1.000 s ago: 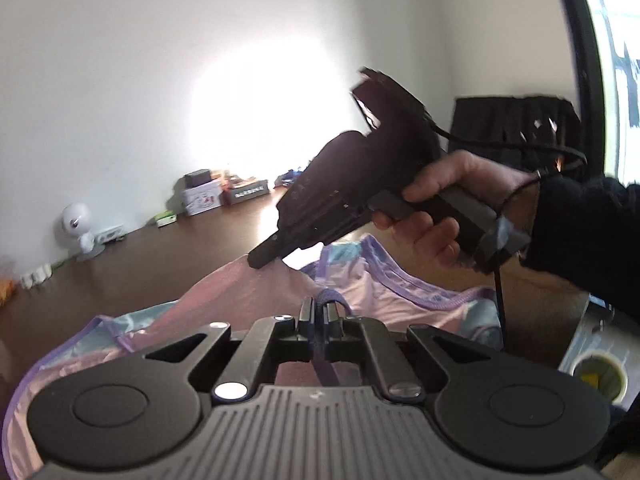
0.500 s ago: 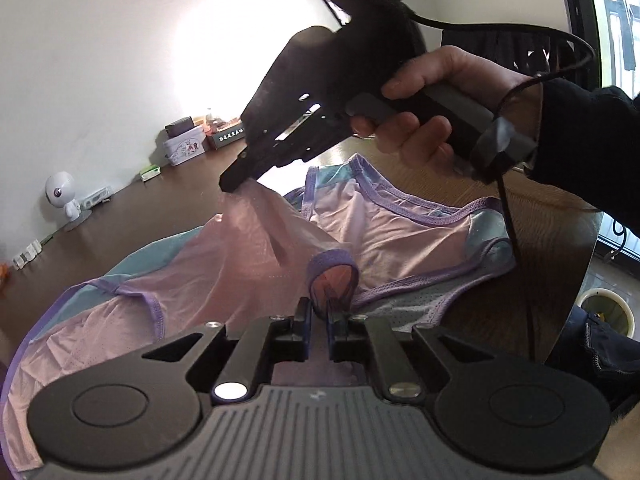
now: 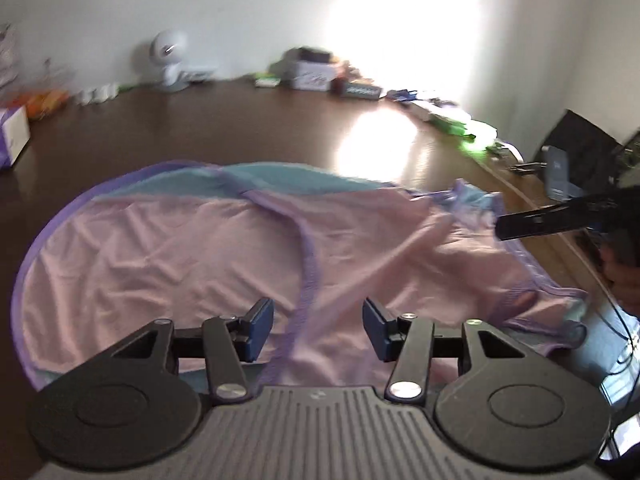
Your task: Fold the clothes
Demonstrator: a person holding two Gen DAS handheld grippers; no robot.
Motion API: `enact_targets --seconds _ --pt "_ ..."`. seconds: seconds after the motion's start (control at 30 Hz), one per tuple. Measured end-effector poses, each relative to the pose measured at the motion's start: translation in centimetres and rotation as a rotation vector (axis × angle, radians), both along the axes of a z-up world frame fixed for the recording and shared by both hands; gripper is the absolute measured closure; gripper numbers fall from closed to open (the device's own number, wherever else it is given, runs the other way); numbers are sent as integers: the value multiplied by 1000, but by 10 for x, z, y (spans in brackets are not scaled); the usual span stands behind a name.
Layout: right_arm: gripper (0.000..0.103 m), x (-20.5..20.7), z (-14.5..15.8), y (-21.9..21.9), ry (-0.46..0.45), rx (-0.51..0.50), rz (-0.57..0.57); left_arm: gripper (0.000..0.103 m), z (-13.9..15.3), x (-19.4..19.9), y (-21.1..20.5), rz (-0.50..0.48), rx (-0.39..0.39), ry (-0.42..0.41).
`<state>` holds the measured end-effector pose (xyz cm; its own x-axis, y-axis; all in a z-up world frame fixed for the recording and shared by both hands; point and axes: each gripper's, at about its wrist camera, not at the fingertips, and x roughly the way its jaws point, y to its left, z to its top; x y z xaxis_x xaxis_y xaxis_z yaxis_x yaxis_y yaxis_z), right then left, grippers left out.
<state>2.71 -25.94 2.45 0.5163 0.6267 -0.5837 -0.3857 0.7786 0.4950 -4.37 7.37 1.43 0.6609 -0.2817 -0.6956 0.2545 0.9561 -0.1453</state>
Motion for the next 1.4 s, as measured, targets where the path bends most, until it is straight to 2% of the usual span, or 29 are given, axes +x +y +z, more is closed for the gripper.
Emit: enact_targets --seconds 0.1,0.17,0.2,0.33,0.47,0.5,0.53,0.57,0.6,0.63,0.83,0.97,1.03,1.07,1.13,1.2,1.23,1.3,1.4 --pt "73 20 27 34 -98 -31 74 58 -2 -15 16 -7 -31 1" --pt "67 49 34 78 -157 -88 157 64 -4 -24 25 0 -63 9" --pt "68 65 33 99 -160 -115 192 74 -4 -28 27 8 -69 15" --pt "70 107 11 193 -137 -264 334 76 -3 -43 37 9 -88 33" --pt "72 128 -6 229 -108 -369 282 78 -6 -54 45 -1 -111 32" --pt "74 131 -9 230 -105 -376 272 85 -7 -56 48 0 -119 32" --pt "78 133 -10 230 -107 -371 258 97 -8 -57 49 2 -117 35" --pt "92 136 -11 231 -100 -367 245 100 -9 -57 51 8 -121 35" --pt "99 140 -11 231 -77 -350 240 100 -10 -58 54 14 -127 34" --pt "103 145 -11 230 -54 -332 234 101 -11 -59 55 16 -133 35" --pt "103 164 7 243 -48 -219 199 101 -1 -70 63 2 -154 6" --pt "101 174 -8 260 -41 -208 207 101 -1 -73 63 -4 -107 10" --pt "94 175 -15 264 -30 -205 246 100 -1 -72 63 12 -89 24" --pt "91 170 -11 259 -25 -221 256 98 1 -73 66 20 -103 20" --pt "87 149 14 230 -85 -219 267 96 5 -74 73 33 -138 7" --pt "58 124 40 191 -134 -193 249 89 10 -72 75 36 -174 -13" --pt "55 109 49 164 -131 -166 215 81 13 -70 74 31 -194 -27" --pt "54 80 58 117 -110 -118 155 75 19 -62 68 8 -228 -45" --pt "54 32 45 66 -14 -68 104 75 25 -32 40 -74 -258 -13"
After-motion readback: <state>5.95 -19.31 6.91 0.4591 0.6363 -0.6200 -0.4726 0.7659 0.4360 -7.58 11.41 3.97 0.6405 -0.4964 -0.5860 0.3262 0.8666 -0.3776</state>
